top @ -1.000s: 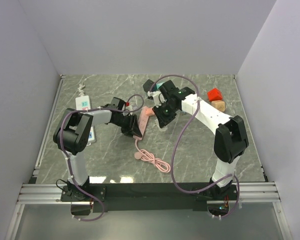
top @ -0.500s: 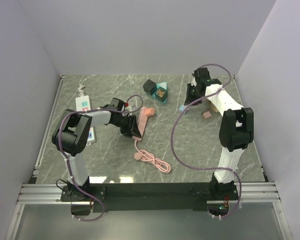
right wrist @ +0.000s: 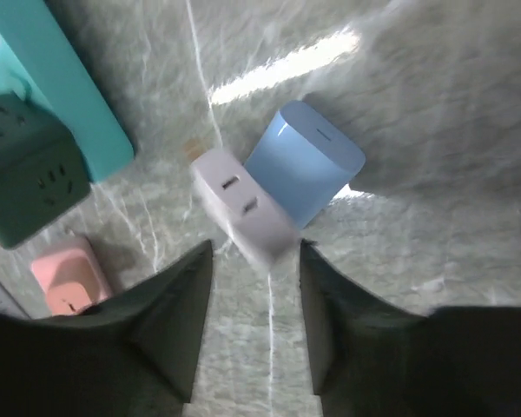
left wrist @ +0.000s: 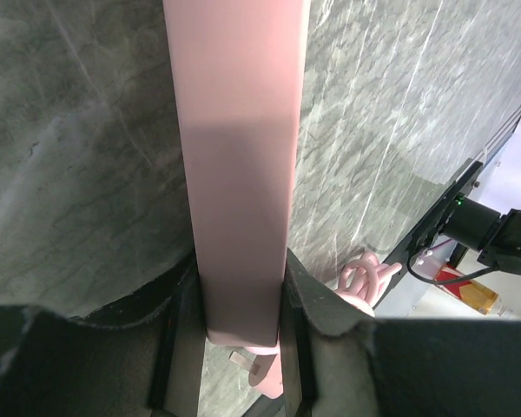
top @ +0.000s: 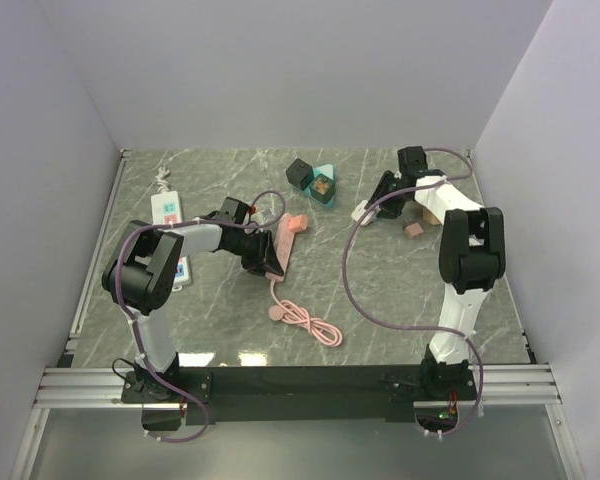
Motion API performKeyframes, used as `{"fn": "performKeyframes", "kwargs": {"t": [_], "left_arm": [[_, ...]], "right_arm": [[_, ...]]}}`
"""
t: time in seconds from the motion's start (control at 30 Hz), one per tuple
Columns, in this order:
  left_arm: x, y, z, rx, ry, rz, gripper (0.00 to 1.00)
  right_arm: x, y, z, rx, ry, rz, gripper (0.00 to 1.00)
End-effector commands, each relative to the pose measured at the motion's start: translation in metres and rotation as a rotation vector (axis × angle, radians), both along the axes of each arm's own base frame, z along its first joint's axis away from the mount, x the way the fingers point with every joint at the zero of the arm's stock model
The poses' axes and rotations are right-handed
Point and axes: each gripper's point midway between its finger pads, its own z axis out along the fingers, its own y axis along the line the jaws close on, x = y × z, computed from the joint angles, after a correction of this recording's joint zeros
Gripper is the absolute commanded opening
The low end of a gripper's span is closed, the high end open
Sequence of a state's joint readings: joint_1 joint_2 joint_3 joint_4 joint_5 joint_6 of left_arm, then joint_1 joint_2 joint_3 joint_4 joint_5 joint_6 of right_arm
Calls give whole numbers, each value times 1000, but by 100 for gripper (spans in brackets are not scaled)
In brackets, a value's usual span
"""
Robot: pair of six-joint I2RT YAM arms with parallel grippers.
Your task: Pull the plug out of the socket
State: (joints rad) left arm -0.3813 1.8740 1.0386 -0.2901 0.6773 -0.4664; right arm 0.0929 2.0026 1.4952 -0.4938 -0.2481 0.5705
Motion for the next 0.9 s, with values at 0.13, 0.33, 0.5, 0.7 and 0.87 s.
{"fn": "performKeyframes", "kwargs": {"t": [0.13,0.33,0.5,0.7,0.87], "left_arm": [[-11,7,-11,70,52,46,1],[-13,4,-9,67,45,33,1],[-18,0,-9,66,47,23,1],[-20,-7,-4,63,30,28,1],[-18,-14,4,53,15,40,1]], "right_arm": [[1,-14,54,37,-121,-89,83],[-26,30,97,164,-202,83,85],[-43,98,93,240,-206,250,85],[-42,161,79,326,-173,314,84],[-28,175,55,327,-122,282,83]]}}
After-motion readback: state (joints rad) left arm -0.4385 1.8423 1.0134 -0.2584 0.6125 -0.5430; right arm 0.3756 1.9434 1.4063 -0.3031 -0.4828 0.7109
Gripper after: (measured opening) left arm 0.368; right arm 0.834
